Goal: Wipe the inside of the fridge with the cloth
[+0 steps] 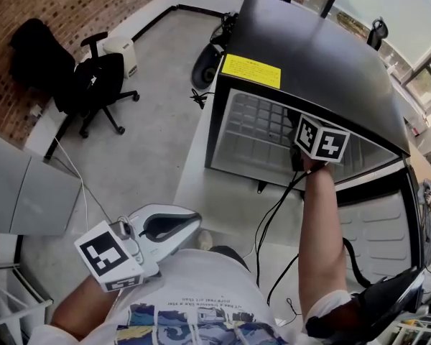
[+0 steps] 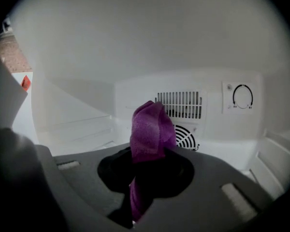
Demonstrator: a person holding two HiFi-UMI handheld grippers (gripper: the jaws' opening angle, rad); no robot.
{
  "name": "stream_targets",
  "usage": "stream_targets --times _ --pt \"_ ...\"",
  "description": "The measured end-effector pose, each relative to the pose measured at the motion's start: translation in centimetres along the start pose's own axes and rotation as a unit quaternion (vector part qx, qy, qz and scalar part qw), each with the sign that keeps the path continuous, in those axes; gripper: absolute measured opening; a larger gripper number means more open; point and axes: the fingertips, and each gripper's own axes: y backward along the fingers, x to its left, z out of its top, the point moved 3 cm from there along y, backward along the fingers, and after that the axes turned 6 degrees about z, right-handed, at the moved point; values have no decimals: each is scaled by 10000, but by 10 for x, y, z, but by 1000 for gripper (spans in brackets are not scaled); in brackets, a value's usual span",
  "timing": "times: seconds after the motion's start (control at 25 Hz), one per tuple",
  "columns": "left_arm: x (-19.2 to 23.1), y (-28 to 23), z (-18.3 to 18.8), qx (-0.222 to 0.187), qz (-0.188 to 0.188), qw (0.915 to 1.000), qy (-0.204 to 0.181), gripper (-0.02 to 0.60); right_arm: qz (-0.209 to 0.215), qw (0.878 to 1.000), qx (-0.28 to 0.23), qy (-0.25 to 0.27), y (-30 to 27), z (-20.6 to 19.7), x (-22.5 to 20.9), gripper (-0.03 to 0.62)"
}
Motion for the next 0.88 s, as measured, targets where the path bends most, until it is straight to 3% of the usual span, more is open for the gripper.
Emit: stream_targets --times 0.88 --pt "20 56 -11 -91 560 9981 241 5 850 9953 -175 -423 -50 18 88 54"
